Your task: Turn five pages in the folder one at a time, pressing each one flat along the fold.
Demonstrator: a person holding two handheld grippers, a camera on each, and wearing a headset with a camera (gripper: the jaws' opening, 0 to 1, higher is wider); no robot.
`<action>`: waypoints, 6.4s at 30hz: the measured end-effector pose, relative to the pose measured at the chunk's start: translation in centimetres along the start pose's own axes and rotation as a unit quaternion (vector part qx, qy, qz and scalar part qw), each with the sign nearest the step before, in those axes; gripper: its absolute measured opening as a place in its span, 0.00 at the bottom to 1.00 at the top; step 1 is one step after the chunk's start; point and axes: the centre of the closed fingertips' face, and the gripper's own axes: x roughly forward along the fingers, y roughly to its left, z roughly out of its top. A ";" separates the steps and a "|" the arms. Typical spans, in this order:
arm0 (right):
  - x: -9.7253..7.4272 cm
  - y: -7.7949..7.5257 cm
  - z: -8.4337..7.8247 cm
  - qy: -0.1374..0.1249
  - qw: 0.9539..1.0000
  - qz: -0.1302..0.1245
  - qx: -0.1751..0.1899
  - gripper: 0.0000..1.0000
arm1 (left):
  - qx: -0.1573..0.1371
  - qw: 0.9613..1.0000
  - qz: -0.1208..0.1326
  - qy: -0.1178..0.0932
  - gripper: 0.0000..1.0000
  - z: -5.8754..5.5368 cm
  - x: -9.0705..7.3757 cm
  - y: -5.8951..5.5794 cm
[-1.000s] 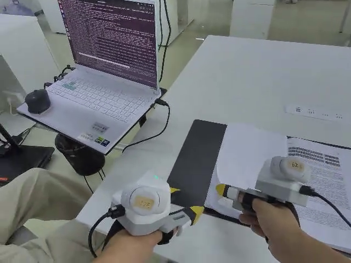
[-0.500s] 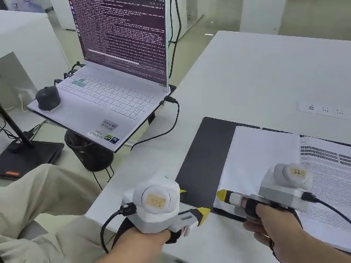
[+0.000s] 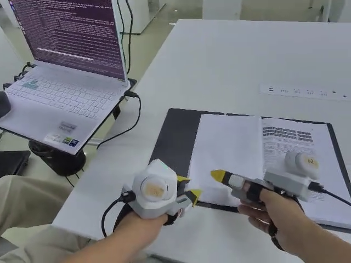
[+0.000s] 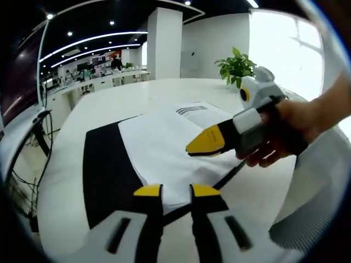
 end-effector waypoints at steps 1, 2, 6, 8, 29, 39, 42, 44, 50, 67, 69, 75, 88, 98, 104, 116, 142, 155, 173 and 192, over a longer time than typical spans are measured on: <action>-0.5 -0.3 0.2 -0.005 1.000 -0.001 0.001 0.11 | 0.002 1.000 -0.001 0.002 0.13 -0.2 0.5 0.0; -0.9 -0.7 0.5 -0.010 1.000 -0.001 0.004 0.11 | 0.007 1.000 0.000 0.003 0.13 -0.3 1.2 -0.1; -2.8 -2.2 1.4 -0.028 0.999 0.003 0.025 0.12 | 0.020 1.000 0.010 0.020 0.16 -1.4 2.8 0.3; -3.6 -2.6 1.9 -0.034 0.999 -0.002 0.033 0.11 | 0.026 0.998 0.016 0.046 0.15 -2.6 3.0 0.5; -1.1 -8.0 7.9 -0.056 0.989 -0.024 0.136 0.00 | 0.015 1.000 0.021 0.008 0.13 -2.4 2.8 0.6; 0.2 -9.6 9.1 -0.062 0.972 -0.019 0.224 0.00 | 0.016 1.000 0.022 0.004 0.13 -2.4 2.9 0.6; 0.6 -9.6 9.9 -0.073 0.967 -0.014 0.242 0.00 | 0.015 1.000 0.022 0.003 0.13 -2.4 2.8 0.6; 0.9 -9.6 10.5 -0.083 0.960 -0.010 0.267 0.00 | 0.018 1.000 0.021 0.005 0.13 -2.3 2.8 0.5; 1.8 -10.3 11.9 -0.097 0.952 -0.005 0.289 0.00 | 0.017 1.000 0.022 0.006 0.13 -2.5 2.9 0.7; 3.9 -11.3 15.4 -0.131 0.931 -0.009 0.341 0.00 | 0.019 1.000 0.022 -0.001 0.13 -2.6 2.8 0.9; 4.1 -11.5 16.0 -0.138 0.928 -0.011 0.345 0.00 | 0.019 1.000 0.022 -0.002 0.13 -2.5 2.7 0.8; 5.3 -12.2 18.0 -0.151 0.926 -0.021 0.346 0.00 | 0.018 1.000 0.022 -0.005 0.13 -2.5 2.7 0.9; 6.7 -14.0 21.1 -0.188 0.917 -0.046 0.350 0.00 | 0.017 1.000 0.022 -0.012 0.13 -2.5 2.6 0.9; 6.2 -13.1 19.7 -0.158 0.926 -0.030 0.341 0.00 | 0.015 1.000 0.022 -0.012 0.13 -2.6 2.7 1.1; 5.5 -12.3 18.1 -0.133 0.934 -0.028 0.331 0.00 | 0.013 1.000 0.023 -0.010 0.13 -2.6 2.7 1.1; 4.3 -11.3 15.3 -0.105 0.936 -0.019 0.336 0.00 | 0.007 1.000 0.025 -0.007 0.13 -2.7 2.7 1.0; 1.1 -9.6 9.6 -0.081 0.930 0.011 0.358 0.00 | 0.004 1.000 0.027 -0.010 0.13 -2.6 2.7 0.8; -1.1 -7.9 5.2 -0.061 0.929 0.018 0.364 0.00 | 0.006 1.000 0.027 -0.011 0.12 -2.5 2.6 0.7; -3.6 -6.6 -0.1 -0.041 0.925 0.030 0.377 0.00 | 0.004 1.000 0.029 -0.011 0.12 -2.4 2.6 0.7; -7.1 -4.1 -5.7 0.001 0.921 0.036 0.389 0.00 | 0.003 0.999 0.033 -0.001 0.12 -2.5 2.7 0.7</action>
